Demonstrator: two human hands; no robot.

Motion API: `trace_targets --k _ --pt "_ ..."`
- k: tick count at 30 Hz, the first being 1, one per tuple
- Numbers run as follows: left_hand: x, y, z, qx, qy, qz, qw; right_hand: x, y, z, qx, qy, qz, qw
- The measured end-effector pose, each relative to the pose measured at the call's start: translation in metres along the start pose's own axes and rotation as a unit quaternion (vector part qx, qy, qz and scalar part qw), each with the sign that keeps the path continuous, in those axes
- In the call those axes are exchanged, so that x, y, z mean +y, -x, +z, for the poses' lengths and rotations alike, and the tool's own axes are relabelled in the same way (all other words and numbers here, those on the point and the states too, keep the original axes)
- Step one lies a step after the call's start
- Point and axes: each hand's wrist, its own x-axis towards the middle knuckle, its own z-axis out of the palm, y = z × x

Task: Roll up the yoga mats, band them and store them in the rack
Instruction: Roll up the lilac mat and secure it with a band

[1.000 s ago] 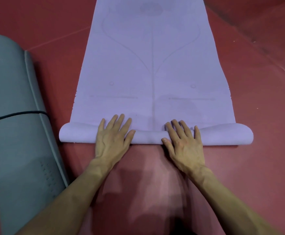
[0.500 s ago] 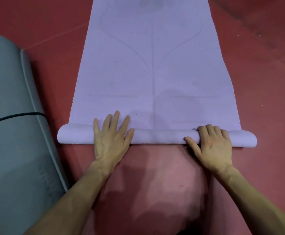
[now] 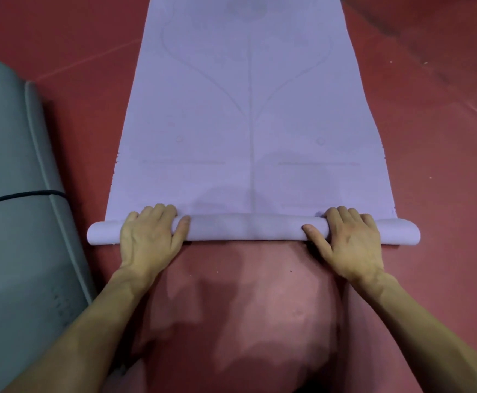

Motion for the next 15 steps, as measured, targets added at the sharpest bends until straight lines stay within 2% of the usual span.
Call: trace_targets --k 4,9,12,15 --pt "0.002 -0.006 -0.007 -0.015 0.029 -0.018 0.999 0.0 -0.001 -0.001 -0.011 -0.002 0.001 1.0" --pt "0.004 -0.02 -0.003 -0.039 0.09 -0.086 0.991 -0.003 -0.005 0.0 -0.028 -0.031 0.019 0.999" --pt "0.002 -0.014 0.002 -0.005 0.093 -0.048 0.994 -0.001 -0.004 0.001 -0.057 -0.023 0.01 0.998" --pt "-0.005 -0.026 0.004 -0.025 0.066 -0.018 0.997 0.0 -0.014 -0.001 -0.095 0.002 0.03 0.995"
